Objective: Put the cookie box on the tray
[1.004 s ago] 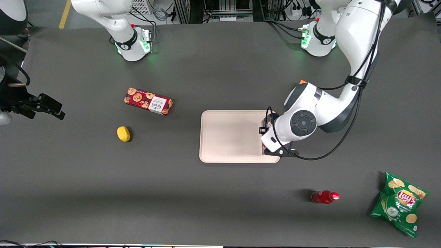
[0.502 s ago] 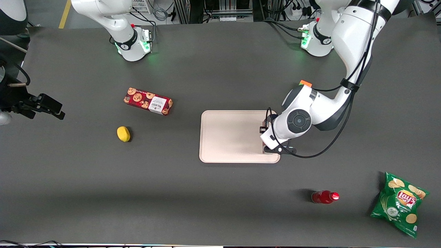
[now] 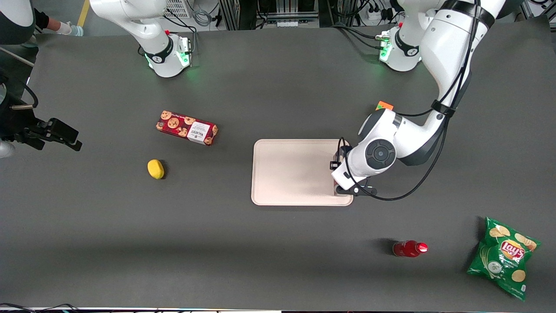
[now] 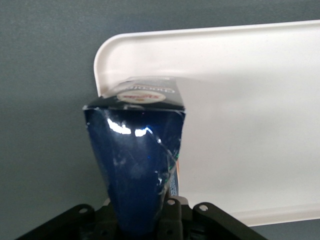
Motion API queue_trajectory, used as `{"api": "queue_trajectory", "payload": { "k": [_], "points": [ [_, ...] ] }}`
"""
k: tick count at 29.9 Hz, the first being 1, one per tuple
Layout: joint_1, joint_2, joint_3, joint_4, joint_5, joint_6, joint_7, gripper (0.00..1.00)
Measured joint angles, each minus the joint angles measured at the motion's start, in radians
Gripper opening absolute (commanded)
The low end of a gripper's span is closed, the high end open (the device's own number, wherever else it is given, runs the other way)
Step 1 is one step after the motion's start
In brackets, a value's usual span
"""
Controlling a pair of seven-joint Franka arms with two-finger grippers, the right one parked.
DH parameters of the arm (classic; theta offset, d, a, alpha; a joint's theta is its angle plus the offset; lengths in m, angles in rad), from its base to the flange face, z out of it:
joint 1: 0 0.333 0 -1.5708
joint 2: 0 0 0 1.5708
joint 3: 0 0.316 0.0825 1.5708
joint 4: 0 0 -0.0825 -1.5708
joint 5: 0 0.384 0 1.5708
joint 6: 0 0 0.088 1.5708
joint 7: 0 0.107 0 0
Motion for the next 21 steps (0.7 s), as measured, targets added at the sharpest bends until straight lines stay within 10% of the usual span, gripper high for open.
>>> {"api": "queue_trajectory", "payload": {
  "k": [21],
  "points": [
    [0.018,-0.187,0.031,0.211,-0.005,-0.272,0.018,1.00]
  ]
}}
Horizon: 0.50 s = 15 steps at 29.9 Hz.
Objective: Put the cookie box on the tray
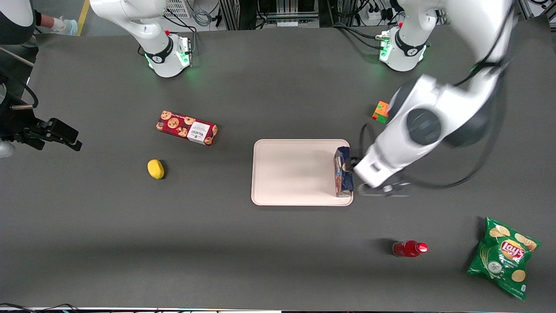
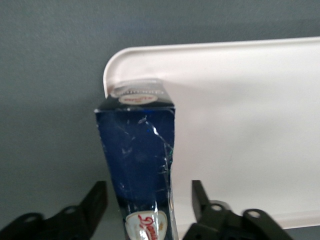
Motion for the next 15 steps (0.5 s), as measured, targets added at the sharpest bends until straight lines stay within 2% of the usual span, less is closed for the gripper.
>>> {"api": "queue_trajectory", "payload": {
  "k": [6,10,15],
  "points": [
    [0.005,-0.111,0.085,0.234,-0.007,-0.340,0.076,1.00],
    [0.009,-0.166,0.173,0.368,-0.012,-0.560,0.187,1.00],
    [0.013,-0.236,0.323,0.415,-0.015,-0.696,0.405,1.00]
  ]
}}
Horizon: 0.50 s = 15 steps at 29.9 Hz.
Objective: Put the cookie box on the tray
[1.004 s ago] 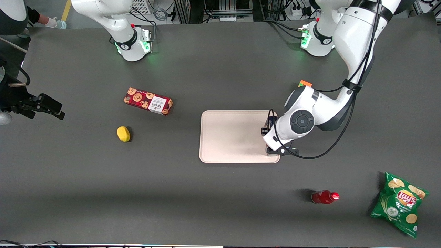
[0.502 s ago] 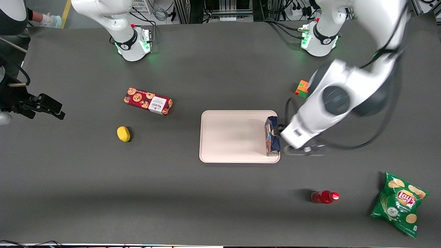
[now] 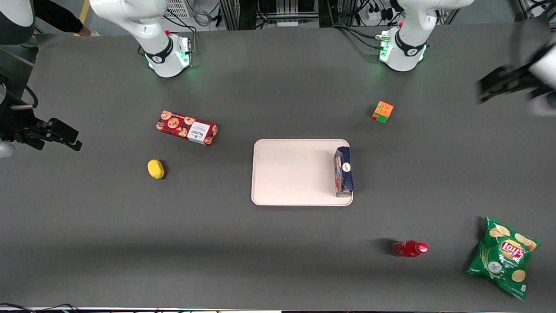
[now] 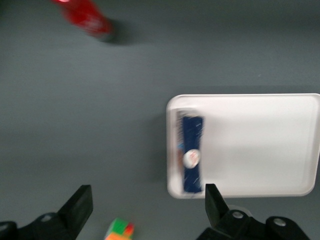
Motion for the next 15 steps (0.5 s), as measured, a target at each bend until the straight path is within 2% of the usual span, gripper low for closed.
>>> {"api": "queue_trajectory", "payload": {
  "k": [4,7,10,15],
  "points": [
    [0.004,-0.066,0.125,-0.076,-0.004,0.005,0.175,1.00],
    [0.009,-0.137,0.189,-0.217,-0.008,0.098,0.244,1.00],
    [0.013,-0.217,0.217,-0.397,-0.014,0.232,0.268,1.00],
    [0.011,-0.319,0.211,-0.660,-0.018,0.419,0.265,1.00]
  ]
}}
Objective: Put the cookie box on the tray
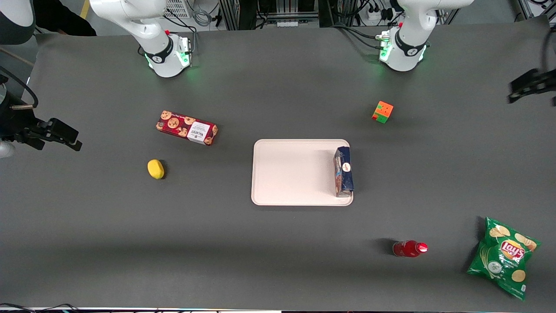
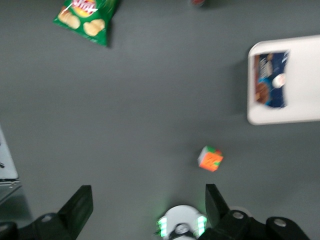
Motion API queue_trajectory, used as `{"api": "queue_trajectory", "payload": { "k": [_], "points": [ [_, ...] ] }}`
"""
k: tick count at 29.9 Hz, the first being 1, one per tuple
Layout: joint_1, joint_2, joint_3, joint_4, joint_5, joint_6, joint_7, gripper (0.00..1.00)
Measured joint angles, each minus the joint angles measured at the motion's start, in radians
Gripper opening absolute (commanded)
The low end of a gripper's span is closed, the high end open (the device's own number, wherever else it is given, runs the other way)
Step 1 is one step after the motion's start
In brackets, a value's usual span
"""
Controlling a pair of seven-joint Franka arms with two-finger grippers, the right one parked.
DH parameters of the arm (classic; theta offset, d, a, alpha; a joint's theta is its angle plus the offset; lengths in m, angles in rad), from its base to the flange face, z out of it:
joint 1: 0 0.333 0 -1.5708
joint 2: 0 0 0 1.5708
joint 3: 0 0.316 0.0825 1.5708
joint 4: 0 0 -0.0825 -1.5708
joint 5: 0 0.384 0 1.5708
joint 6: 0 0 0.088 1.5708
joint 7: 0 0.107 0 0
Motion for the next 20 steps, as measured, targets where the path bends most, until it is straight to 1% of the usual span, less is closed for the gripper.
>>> {"api": "queue_trajectory", "payload": {
  "k": [3,6,13,20],
  "points": [
    [-0.005,-0.039,-0.023,-0.109,-0.002,0.067,-0.011,1.00],
    [-0.011,-0.060,-0.048,-0.157,-0.006,0.092,-0.023,1.00],
    [-0.016,-0.079,-0.106,-0.174,-0.020,0.100,-0.048,1.00],
    [-0.017,-0.083,-0.110,-0.176,-0.036,0.100,-0.051,1.00]
  ]
}}
